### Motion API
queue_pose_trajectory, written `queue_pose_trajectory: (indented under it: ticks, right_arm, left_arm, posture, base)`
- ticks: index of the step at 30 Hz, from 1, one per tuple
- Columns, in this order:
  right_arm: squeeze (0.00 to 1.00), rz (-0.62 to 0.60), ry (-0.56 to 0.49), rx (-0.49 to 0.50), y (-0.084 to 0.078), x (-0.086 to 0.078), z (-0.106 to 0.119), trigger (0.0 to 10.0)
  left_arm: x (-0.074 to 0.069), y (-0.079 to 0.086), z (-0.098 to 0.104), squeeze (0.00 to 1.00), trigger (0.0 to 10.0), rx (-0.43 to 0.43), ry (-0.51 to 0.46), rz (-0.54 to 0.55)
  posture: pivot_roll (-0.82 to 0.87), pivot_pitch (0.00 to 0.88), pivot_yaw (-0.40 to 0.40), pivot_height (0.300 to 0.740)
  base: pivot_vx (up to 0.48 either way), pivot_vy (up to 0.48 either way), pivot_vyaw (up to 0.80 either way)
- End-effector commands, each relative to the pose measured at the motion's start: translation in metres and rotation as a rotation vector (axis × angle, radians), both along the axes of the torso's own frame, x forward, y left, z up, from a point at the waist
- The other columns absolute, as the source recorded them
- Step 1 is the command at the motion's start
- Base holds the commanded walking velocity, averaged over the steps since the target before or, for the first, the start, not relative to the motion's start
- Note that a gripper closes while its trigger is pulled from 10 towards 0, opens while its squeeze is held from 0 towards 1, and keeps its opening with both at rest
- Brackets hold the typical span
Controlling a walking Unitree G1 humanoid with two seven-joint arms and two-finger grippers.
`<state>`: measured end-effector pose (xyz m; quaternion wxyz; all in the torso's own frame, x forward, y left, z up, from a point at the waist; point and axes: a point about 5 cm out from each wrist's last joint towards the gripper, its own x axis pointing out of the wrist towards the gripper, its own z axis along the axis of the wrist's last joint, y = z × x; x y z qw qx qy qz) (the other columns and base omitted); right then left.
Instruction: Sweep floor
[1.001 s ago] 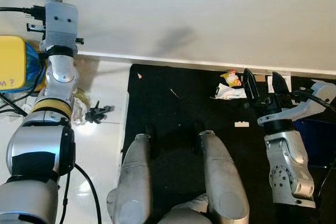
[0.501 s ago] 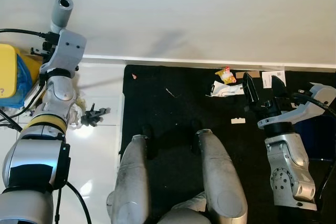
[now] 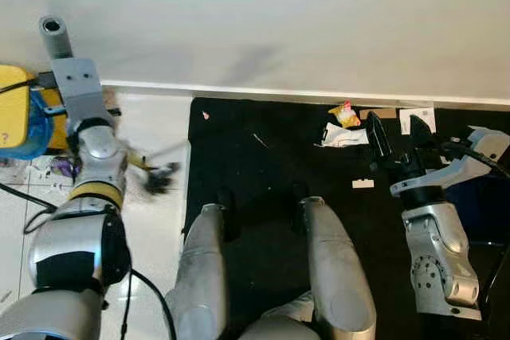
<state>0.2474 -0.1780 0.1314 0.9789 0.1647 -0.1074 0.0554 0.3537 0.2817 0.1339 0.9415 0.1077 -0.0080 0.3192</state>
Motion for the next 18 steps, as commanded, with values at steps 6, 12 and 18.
queue_pose_trajectory:
  ticks: [6, 12, 18]
  right_arm:
    - [0.00, -0.013, 0.034, 0.002, -0.003, -0.006, -0.010, 10.0]
    - [0.00, -0.015, 0.032, 0.006, -0.002, -0.003, -0.014, 10.0]
    - [0.00, -0.033, 0.022, 0.004, -0.005, 0.000, -0.014, 10.0]
  left_arm:
    - [0.016, -0.061, -0.012, 0.00, 10.0, -0.148, 0.021, -0.089]
    - [0.033, -0.124, 0.008, 0.00, 10.0, -0.287, -0.054, -0.169]
    - [0.041, -0.199, 0.038, 0.00, 10.0, -0.481, -0.098, -0.284]
  posture:
    - [-0.14, 0.516, -0.021, 0.731]
    - [-0.11, 0.490, 0.009, 0.731]
    - [-0.09, 0.476, 0.028, 0.731]
  base:
    - [0.000, 0.000, 0.00]
    - [0.000, 0.000, 0.00]
    - [0.000, 0.000, 0.00]
